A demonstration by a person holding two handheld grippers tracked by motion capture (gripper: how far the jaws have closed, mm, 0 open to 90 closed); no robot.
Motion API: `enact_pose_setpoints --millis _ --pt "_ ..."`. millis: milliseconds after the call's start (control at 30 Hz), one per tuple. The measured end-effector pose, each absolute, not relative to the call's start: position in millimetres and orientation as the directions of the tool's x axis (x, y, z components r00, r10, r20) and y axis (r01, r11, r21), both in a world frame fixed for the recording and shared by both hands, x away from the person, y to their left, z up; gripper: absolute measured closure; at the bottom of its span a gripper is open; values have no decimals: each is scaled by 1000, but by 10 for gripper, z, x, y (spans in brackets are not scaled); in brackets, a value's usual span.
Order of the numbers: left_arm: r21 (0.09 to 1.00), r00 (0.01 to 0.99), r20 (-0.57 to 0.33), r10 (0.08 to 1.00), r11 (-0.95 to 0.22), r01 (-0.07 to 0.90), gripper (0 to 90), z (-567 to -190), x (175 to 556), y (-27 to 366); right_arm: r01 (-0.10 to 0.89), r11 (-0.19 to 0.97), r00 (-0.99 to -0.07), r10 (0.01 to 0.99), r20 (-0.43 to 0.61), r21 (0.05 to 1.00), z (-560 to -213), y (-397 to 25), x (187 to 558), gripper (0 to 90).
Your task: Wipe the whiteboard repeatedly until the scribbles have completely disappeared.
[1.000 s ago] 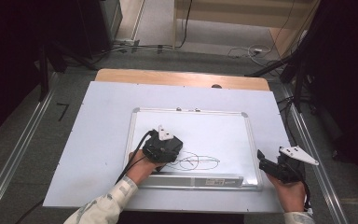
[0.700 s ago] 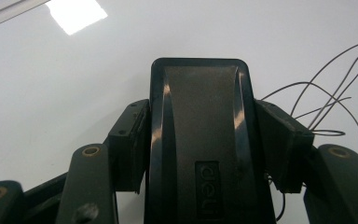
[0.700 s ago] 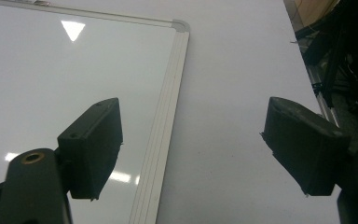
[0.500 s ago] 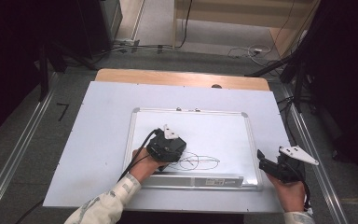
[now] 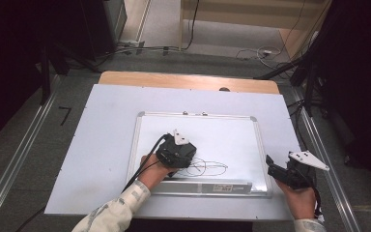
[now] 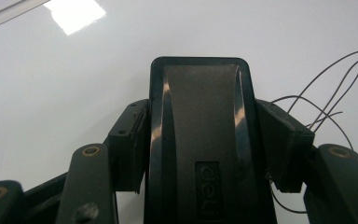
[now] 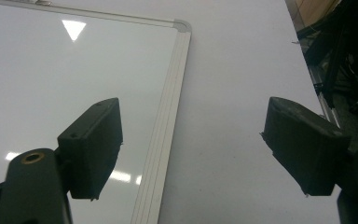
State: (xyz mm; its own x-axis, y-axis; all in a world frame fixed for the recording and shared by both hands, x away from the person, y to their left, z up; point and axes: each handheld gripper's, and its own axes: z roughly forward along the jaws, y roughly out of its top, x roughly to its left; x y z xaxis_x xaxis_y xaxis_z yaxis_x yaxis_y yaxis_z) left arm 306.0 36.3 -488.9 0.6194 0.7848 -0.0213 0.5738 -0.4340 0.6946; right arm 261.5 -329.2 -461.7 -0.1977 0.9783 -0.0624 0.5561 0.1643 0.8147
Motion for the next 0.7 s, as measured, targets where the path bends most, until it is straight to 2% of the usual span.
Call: enact_pose_setpoints --millis 700 --pt "691 631 -5 775 -454 563 404 -4887 3090 33 554 166 -204 977 -60 816 -4616 -3283 2624 183"
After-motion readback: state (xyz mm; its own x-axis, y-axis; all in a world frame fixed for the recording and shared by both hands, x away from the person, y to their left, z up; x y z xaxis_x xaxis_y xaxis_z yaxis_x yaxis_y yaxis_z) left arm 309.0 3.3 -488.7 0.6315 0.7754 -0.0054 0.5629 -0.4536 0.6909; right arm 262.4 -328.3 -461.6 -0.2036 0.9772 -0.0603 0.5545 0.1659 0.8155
